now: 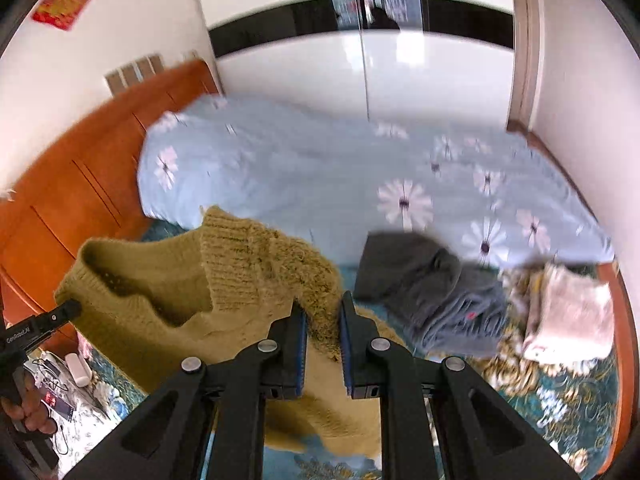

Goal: Fold clothes

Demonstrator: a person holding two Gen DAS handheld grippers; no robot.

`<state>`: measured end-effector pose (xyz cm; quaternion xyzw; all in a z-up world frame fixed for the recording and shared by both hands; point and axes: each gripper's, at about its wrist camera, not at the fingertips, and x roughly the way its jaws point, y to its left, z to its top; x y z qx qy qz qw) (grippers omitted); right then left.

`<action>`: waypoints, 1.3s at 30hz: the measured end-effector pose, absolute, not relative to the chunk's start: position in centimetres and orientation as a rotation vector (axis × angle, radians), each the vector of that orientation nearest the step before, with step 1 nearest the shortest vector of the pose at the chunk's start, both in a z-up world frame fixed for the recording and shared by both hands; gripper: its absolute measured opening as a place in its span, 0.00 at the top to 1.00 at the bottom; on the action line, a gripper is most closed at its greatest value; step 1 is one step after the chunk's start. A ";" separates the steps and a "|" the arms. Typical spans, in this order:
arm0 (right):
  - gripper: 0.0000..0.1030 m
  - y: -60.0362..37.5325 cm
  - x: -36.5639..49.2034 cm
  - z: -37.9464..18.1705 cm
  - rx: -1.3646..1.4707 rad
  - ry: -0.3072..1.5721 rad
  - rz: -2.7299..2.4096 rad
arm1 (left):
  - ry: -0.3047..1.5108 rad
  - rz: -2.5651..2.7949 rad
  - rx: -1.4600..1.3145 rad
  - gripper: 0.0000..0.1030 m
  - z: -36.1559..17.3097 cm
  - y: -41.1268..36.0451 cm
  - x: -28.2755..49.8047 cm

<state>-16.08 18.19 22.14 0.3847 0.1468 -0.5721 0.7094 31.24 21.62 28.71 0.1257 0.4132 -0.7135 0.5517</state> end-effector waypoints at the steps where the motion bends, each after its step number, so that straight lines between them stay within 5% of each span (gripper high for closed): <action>1: 0.86 19.0 -16.5 23.2 0.832 0.308 -1.272 | 0.958 -1.695 0.285 0.93 29.6 22.3 31.3; 14: 0.86 27.9 -18.8 27.5 0.713 0.206 -1.227 | 0.922 -1.748 0.186 0.93 32.8 31.7 33.4; 21: 0.86 27.9 -19.6 30.1 0.675 0.218 -1.187 | 0.892 -1.817 0.213 0.93 36.5 27.8 34.4; 39: 0.86 3.1 -10.3 9.0 1.203 0.646 -1.188 | 1.411 -1.479 0.576 0.93 7.9 3.5 36.0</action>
